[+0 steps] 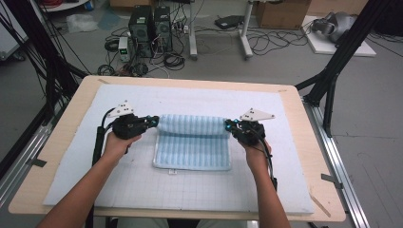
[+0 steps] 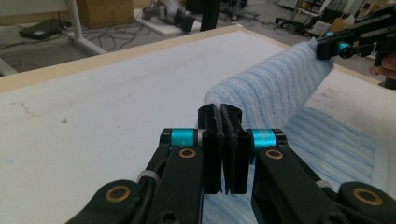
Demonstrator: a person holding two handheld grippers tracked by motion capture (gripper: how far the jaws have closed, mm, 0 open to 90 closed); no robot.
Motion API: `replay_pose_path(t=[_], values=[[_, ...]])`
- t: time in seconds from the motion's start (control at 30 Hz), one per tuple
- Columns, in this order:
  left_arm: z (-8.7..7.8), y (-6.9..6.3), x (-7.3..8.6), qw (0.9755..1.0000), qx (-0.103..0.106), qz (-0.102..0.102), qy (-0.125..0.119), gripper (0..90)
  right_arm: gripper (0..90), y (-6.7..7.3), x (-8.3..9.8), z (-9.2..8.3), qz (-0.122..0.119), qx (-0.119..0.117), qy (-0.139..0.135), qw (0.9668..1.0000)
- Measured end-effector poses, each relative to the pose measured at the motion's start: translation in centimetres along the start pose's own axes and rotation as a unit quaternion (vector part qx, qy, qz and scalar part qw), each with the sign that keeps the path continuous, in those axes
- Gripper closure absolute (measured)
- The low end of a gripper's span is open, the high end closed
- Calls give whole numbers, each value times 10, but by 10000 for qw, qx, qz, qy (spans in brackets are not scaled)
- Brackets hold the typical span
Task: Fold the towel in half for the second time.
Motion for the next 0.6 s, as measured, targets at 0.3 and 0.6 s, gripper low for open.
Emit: replay_pose_path(t=[0.3, 0.6], values=[[-17, -23, 22, 9999, 140, -16, 22, 867, 851, 24, 23, -20, -164, -50, -34, 9998], [-26, -39, 43, 9996, 237, -57, 152, 867, 851, 41, 47, -31, -163, -117, -14, 9998]])
Point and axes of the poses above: each handheld gripper's, and its own axes: z roughly forward along the jaws, x roughly out of its underside, y roughly to its left, the point moved 6 cm from there along z, roughly forward along the jaws, and after that the axes turned 5 degrees about z, right-handed, at the moved point
